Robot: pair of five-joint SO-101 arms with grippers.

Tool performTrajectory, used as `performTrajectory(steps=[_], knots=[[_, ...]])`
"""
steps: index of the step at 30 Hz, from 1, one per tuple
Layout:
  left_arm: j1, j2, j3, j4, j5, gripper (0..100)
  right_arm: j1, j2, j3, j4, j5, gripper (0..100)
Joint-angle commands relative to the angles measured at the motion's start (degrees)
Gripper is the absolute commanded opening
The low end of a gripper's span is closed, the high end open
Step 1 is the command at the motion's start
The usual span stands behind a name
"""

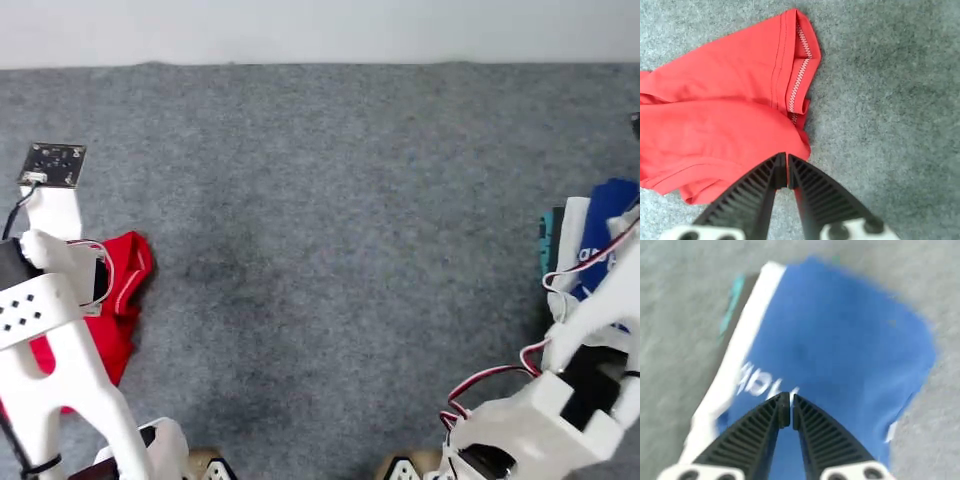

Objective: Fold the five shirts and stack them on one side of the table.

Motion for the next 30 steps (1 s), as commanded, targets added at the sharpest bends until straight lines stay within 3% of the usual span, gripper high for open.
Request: performTrajectory(steps=[1, 9, 16, 21, 25, 30], knots=[[0.2, -1.8, -0.4, 1.0, -0.3, 2, -0.5, 1.5, -0.4, -3.9, 0.2, 0.9], [0.2, -1.8, -0.4, 1.1, -0.4, 2, -1.5, 2.3, -0.4, 12.4, 0.2, 0.9], [0.2, -1.2, 0.0, 1.1, -1.1, 2, -4.7, 1.3, -0.4, 34.9, 0.2, 0.9], [-0.4, -1.1, 4.6, 0.7, -9.4, 8, -5.9, -4.2, 4.8, 35.3, -5.7, 0.9], [-6.7, -1.1, 9.7, -2.8, -15.1, 17, -7.4, -10.7, 13.5, 35.3, -8.4, 0.9], [-9.2, -1.1, 17.4, -6.8, -25.8, 19, -7.6, -19.6, 24.8, 35.3, -10.8, 0.9]])
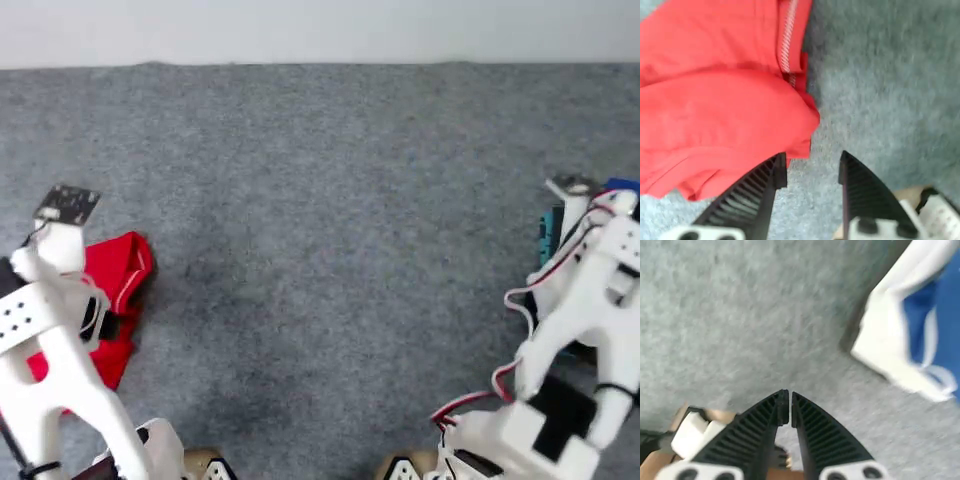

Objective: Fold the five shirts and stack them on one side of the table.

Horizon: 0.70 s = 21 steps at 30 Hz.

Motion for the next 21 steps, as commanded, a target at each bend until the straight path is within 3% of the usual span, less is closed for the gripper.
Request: performTrajectory(steps=[1, 7, 15, 21], knots=[[-0.8, -1.1, 3.7, -3.7, -6.0, 19, -0.7, -7.9, 5.5, 2.4, -2.2, 0.9], [-0.3, 0.6, 10.9, -12.0, -8.1, 21, -0.6, -14.8, 13.5, 2.4, -5.0, 0.9], [-0.4, 15.6, 9.7, -20.8, -8.3, 21, -0.3, -20.2, 18.5, 2.4, -5.2, 0.9], [-0.1, 23.9, 4.8, -25.4, -5.6, 6, -0.2, -24.4, 20.7, 2.4, -5.2, 0.9]])
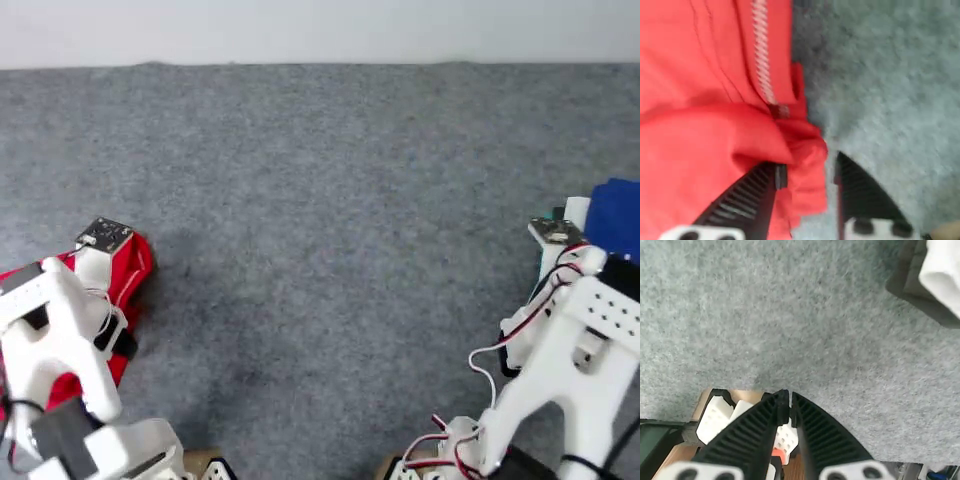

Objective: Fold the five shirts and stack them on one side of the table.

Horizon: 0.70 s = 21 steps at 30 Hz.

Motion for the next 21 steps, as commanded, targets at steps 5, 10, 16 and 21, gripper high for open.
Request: performTrajectory(steps=[5, 10, 16, 21], knots=[[0.4, 1.2, -12.4, 1.0, 3.5, 1, -0.2, -6.6, -0.3, 2.4, -0.6, 0.9], [3.5, -6.2, -24.9, 6.9, 11.4, 1, -0.2, -10.0, -0.3, 2.4, -0.6, 0.9], [17.4, -14.9, -36.8, 10.5, 22.4, 1, -0.2, -12.2, -0.3, 2.4, -0.6, 0.9], [32.5, -18.8, -44.4, 10.5, 28.7, 1, -0.2, -14.0, 0.6, 2.4, -0.6, 0.9]])
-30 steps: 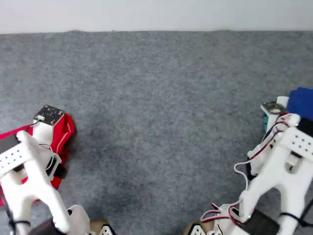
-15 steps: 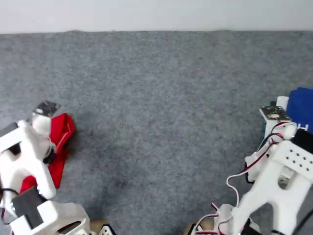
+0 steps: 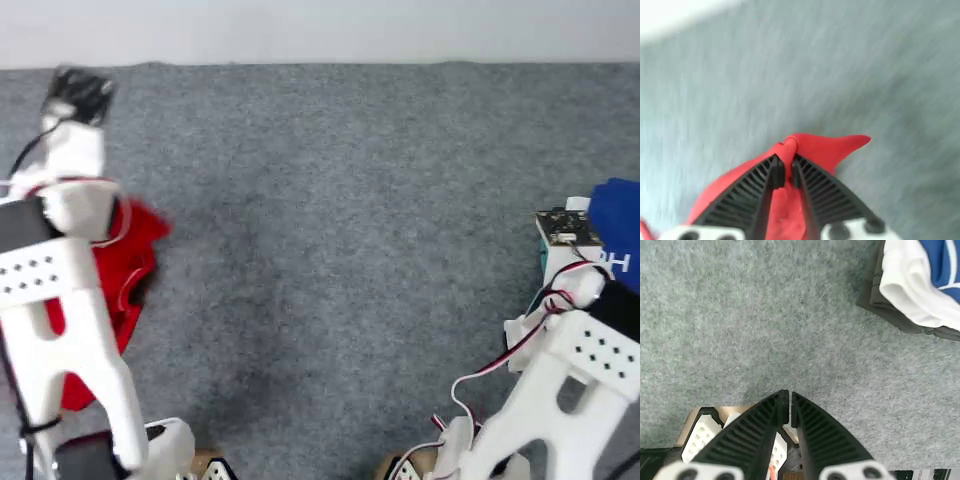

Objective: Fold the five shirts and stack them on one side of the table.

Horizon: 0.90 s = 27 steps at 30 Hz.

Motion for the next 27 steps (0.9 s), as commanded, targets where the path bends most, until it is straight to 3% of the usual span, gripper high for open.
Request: performTrajectory(steps=[1, 11, 15, 22, 27], knots=[[11.4, -3.8, -6.7, 0.3, 4.7, 1, -0.2, -2.2, 0.7, 2.4, -0.6, 0.9], [32.4, -3.7, -13.0, 0.4, 5.8, 1, -0.2, -8.0, 7.1, 2.3, -0.4, 0.9], [36.2, -2.1, -11.9, 1.9, 5.9, 1, -0.3, -9.5, 7.1, 2.2, -0.4, 0.9], [36.8, 2.1, -12.0, 2.5, 6.2, 1, -0.3, -9.5, 7.1, 2.2, -0.4, 0.9], [42.1, 4.7, -12.0, 1.9, 6.1, 1, -0.3, -9.5, 7.4, 2.2, -0.4, 0.9]])
